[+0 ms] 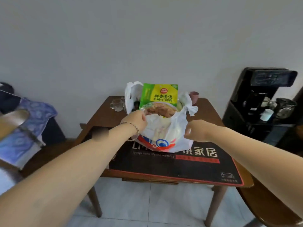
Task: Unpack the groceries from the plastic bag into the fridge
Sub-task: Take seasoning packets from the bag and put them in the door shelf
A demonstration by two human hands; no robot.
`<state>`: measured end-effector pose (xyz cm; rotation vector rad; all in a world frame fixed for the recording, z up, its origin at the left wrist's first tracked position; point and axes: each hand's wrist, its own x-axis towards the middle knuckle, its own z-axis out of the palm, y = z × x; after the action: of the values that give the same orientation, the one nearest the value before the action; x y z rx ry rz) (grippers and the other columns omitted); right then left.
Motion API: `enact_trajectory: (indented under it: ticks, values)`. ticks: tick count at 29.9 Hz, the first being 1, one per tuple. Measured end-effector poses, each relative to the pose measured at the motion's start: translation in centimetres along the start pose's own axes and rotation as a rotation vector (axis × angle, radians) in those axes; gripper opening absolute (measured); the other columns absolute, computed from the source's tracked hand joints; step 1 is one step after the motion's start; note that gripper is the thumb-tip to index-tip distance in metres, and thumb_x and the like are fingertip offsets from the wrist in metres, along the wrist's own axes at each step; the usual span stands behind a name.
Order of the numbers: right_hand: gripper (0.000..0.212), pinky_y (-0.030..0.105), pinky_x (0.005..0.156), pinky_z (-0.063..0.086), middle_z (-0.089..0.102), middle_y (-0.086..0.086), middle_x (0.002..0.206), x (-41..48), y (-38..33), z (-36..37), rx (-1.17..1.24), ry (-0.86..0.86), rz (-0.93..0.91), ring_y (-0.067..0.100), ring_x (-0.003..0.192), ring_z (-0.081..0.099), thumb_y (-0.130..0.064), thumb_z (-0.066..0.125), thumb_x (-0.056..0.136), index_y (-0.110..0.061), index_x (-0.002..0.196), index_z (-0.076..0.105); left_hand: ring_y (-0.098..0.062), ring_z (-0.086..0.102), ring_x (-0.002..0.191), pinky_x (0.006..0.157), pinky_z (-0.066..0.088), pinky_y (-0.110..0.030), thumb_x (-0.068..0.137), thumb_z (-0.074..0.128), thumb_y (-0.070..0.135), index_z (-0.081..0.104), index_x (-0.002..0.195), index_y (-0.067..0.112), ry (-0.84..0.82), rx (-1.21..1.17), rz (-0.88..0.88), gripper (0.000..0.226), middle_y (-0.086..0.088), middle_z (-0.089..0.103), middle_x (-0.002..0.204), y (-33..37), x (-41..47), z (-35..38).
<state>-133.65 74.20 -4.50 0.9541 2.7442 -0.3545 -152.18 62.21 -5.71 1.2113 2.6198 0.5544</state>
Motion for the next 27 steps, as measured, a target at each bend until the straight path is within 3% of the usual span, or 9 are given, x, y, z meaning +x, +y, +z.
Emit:
enact_trajectory:
  ticks: [5, 8, 10, 13, 16, 18, 20, 24, 27]
  values:
    - [0.040, 0.038, 0.099, 0.043, 0.065, 0.010, 0.117, 7.8, -1.3, -2.9, 0.124, 0.107, 0.102, 0.026, 0.108, 0.058, -0.035, 0.045, 0.095, -0.006, 0.116, 0.064, -0.020, 0.052, 0.084, 0.072, 0.040, -0.029, 0.092, 0.045, 0.023, 0.056, 0.098, 0.016, 0.012, -0.018, 0.087, 0.015, -0.005, 0.062, 0.103, -2.3, 7.6, -2.0]
    - [0.050, 0.034, 0.092, 0.043, 0.062, 0.013, 0.121, 11.6, -0.9, -3.3, 0.304, 0.232, 0.254, 0.028, 0.111, 0.057, -0.041, 0.051, 0.092, -0.003, 0.124, 0.055, -0.024, 0.057, 0.095, 0.080, 0.047, -0.033, 0.092, 0.046, 0.023, 0.054, 0.115, 0.013, -0.046, 0.019, 0.166, 0.026, -0.006, 0.060, 0.114, -3.0, 11.1, -1.7]
    - [0.054, 0.036, 0.090, 0.044, 0.063, 0.016, 0.120, 13.9, -0.7, -3.2, 0.457, 0.285, 0.313, 0.029, 0.108, 0.058, -0.039, 0.057, 0.090, 0.000, 0.127, 0.051, -0.023, 0.056, 0.090, 0.078, 0.047, -0.033, 0.093, 0.046, 0.022, 0.053, 0.116, 0.015, -0.064, 0.060, 0.217, 0.026, -0.006, 0.059, 0.114, -3.5, 13.0, -1.4]
    - [0.059, 0.033, 0.085, 0.046, 0.063, 0.014, 0.108, 17.3, -0.9, -2.4, 0.661, 0.182, 0.377, 0.028, 0.099, 0.059, -0.039, 0.064, 0.085, -0.001, 0.127, 0.048, -0.020, 0.057, 0.089, 0.080, 0.050, -0.034, 0.093, 0.047, 0.023, 0.054, 0.113, 0.017, -0.128, 0.045, 0.247, 0.022, -0.003, 0.060, 0.111, -4.2, 15.0, -0.9]
    - [0.052, 0.032, 0.078, 0.053, 0.065, 0.010, 0.093, 20.2, -0.2, -1.1, 0.810, 0.112, 0.439, 0.023, 0.085, 0.063, -0.042, 0.073, 0.077, -0.003, 0.107, 0.059, -0.016, 0.058, 0.093, 0.084, 0.049, -0.029, 0.091, 0.054, 0.023, 0.058, 0.109, 0.017, -0.250, -0.071, 0.271, 0.019, 0.000, 0.062, 0.105, -4.4, 15.5, -0.2]
    - [0.037, 0.027, 0.065, 0.054, 0.064, 0.005, 0.082, 21.1, 0.2, -0.8, 0.929, 0.113, 0.454, 0.018, 0.072, 0.062, -0.032, 0.078, 0.073, -0.007, 0.093, 0.059, -0.011, 0.056, 0.090, 0.079, 0.045, -0.020, 0.089, 0.059, 0.024, 0.060, 0.106, 0.014, -0.314, -0.153, 0.299, 0.020, 0.002, 0.060, 0.097, -4.1, 15.1, 0.6]
    - [0.030, 0.024, 0.059, 0.051, 0.064, 0.005, 0.082, 21.4, 0.5, -0.6, 0.962, 0.126, 0.430, 0.019, 0.072, 0.062, -0.026, 0.079, 0.073, -0.009, 0.089, 0.060, -0.011, 0.058, 0.088, 0.077, 0.047, -0.018, 0.086, 0.063, 0.026, 0.062, 0.104, 0.013, -0.367, -0.231, 0.311, 0.022, 0.004, 0.059, 0.092, -3.2, 14.5, 1.9]
    - [0.038, 0.033, 0.069, 0.055, 0.068, 0.009, 0.092, 21.3, 1.0, -0.2, 0.897, 0.178, 0.354, 0.023, 0.081, 0.064, -0.026, 0.079, 0.073, -0.003, 0.100, 0.066, -0.015, 0.062, 0.093, 0.090, 0.050, -0.029, 0.086, 0.062, 0.026, 0.067, 0.102, 0.015, -0.491, -0.190, 0.323, 0.020, 0.003, 0.063, 0.092, -0.8, 13.9, 4.7]
    - [0.044, 0.043, 0.082, 0.056, 0.071, 0.014, 0.098, 21.1, 1.4, 0.1, 0.877, 0.211, 0.317, 0.029, 0.089, 0.067, -0.027, 0.080, 0.071, -0.001, 0.103, 0.068, -0.013, 0.061, 0.098, 0.092, 0.046, -0.025, 0.085, 0.063, 0.031, 0.066, 0.106, 0.021, -0.573, -0.179, 0.315, 0.024, 0.008, 0.063, 0.094, 0.1, 13.9, 5.3]
